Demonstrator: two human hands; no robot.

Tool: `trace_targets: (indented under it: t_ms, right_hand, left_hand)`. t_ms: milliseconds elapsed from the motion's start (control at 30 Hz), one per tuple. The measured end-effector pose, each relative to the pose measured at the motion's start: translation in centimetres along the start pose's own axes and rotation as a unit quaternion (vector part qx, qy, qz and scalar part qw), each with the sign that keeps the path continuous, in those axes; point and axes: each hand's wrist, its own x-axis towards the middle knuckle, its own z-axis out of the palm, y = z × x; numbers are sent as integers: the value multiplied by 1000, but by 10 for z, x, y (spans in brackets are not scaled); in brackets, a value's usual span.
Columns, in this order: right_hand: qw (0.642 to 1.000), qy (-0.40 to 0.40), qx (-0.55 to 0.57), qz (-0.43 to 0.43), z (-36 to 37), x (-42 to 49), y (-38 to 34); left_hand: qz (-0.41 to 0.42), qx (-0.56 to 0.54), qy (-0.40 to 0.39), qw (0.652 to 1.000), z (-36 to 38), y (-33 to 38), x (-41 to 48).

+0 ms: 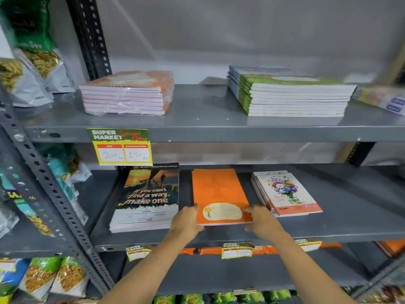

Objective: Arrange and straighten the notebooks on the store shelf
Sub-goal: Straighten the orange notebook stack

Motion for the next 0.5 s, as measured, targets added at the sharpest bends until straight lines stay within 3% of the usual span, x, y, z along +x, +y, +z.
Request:
trace_targets:
  t_ms: [200,500]
  right_hand:
    - [996,64,-45,-34,4,10,7]
    - [998,65,-16,5,2,29,15]
  left_hand:
    - [12,25,6,1000,-3,4,9]
    - [19,63,10,998,2,9,16]
